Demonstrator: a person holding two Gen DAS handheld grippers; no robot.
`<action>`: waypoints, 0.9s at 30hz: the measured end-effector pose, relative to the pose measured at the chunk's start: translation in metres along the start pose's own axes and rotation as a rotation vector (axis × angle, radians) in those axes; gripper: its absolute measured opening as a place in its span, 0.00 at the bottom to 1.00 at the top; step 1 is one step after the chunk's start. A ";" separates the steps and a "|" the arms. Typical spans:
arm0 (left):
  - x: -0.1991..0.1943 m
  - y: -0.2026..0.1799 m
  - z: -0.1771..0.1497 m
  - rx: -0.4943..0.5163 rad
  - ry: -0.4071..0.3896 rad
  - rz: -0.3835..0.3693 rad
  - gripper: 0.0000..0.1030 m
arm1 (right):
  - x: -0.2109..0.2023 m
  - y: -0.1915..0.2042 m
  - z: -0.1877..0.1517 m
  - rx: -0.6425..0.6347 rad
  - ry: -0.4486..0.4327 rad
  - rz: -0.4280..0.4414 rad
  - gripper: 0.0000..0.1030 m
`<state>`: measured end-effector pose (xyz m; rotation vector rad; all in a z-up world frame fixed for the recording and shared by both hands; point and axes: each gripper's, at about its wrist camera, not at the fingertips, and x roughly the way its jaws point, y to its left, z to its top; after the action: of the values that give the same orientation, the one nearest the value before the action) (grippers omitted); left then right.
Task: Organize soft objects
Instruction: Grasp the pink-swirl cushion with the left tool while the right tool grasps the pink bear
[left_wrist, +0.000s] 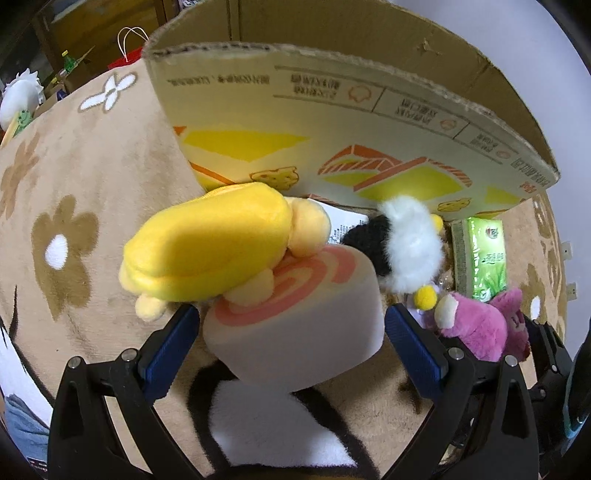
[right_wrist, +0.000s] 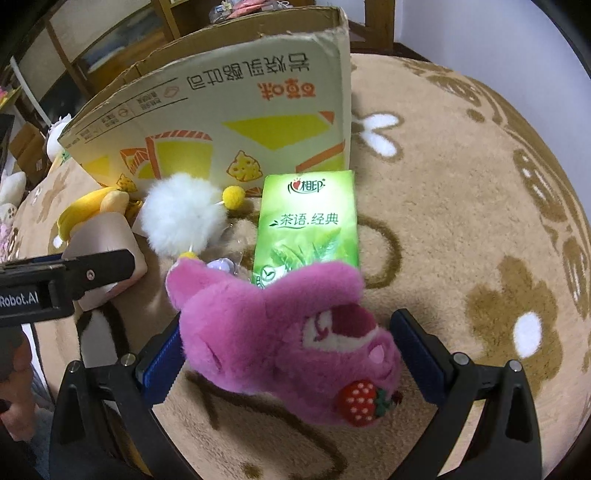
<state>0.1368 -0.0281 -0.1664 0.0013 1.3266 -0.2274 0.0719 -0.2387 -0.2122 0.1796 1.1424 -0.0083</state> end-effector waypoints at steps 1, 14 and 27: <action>0.002 0.001 0.001 0.001 0.002 0.006 0.97 | 0.001 -0.001 0.001 0.002 0.001 0.000 1.00; 0.009 -0.006 -0.007 0.020 0.023 -0.013 0.80 | 0.010 -0.002 0.003 -0.002 0.013 -0.015 1.00; -0.004 -0.007 -0.011 0.038 -0.013 -0.012 0.63 | 0.001 0.000 -0.001 -0.008 0.019 -0.011 0.90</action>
<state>0.1245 -0.0329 -0.1646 0.0242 1.3096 -0.2624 0.0711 -0.2382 -0.2131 0.1663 1.1618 -0.0120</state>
